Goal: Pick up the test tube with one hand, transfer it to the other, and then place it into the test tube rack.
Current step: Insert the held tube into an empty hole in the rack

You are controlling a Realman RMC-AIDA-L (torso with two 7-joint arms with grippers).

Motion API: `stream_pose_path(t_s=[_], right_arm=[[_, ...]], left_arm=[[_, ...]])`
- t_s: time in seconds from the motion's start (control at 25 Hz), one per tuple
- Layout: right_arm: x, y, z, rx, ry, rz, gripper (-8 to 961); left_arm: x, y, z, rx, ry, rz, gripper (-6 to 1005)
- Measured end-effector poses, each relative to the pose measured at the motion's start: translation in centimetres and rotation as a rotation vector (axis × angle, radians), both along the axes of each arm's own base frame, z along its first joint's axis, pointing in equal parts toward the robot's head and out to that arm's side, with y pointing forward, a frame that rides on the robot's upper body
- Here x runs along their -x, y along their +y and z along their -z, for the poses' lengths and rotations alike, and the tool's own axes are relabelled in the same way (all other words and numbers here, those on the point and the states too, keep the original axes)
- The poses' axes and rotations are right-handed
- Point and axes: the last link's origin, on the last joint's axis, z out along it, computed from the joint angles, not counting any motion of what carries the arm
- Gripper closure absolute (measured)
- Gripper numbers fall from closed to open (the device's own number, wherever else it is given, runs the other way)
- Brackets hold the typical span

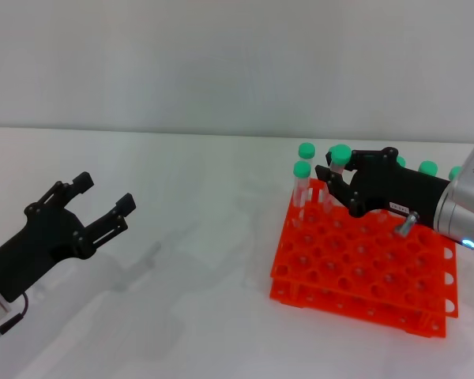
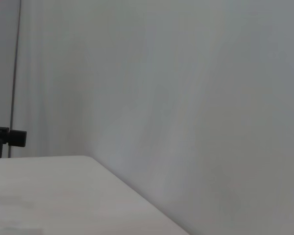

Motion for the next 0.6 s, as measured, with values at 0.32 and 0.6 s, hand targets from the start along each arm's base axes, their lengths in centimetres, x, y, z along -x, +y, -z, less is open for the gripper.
stream_pose_path(t_s=[0.32,0.6], right_arm=[[0.15,0.04,-0.06,0.006,0.007,0.004,750],[0.06,0.1,-0.18,0.019,0.016,0.022,750]], left_arm=[[0.19,-0.12,-0.11,-0.003,0.003,-0.006,124],[0.2,-0.06,-0.21,-0.006,0.006,-0.006,124]])
